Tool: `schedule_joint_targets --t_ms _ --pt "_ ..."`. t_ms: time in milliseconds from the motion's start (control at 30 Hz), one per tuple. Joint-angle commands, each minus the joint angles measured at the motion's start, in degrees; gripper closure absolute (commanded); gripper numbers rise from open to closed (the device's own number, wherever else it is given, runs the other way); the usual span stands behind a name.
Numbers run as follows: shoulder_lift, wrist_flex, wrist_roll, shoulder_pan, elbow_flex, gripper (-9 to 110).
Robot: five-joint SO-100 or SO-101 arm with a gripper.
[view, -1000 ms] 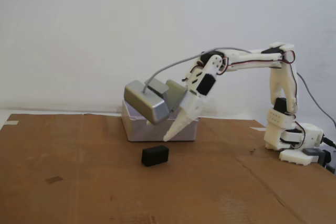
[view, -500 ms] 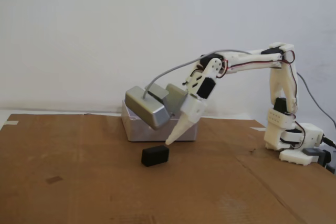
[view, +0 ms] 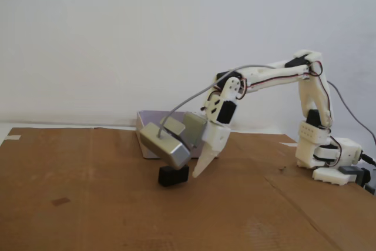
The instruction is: Grasp a block and put it in the box.
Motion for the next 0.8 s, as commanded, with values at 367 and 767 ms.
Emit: schedule_joint_targets --t_ms 367,767 --pt "-3.8 5.2 1.5 0.4 -19.0 68" --pt "-4.0 4.5 3.5 0.4 -18.5 68"
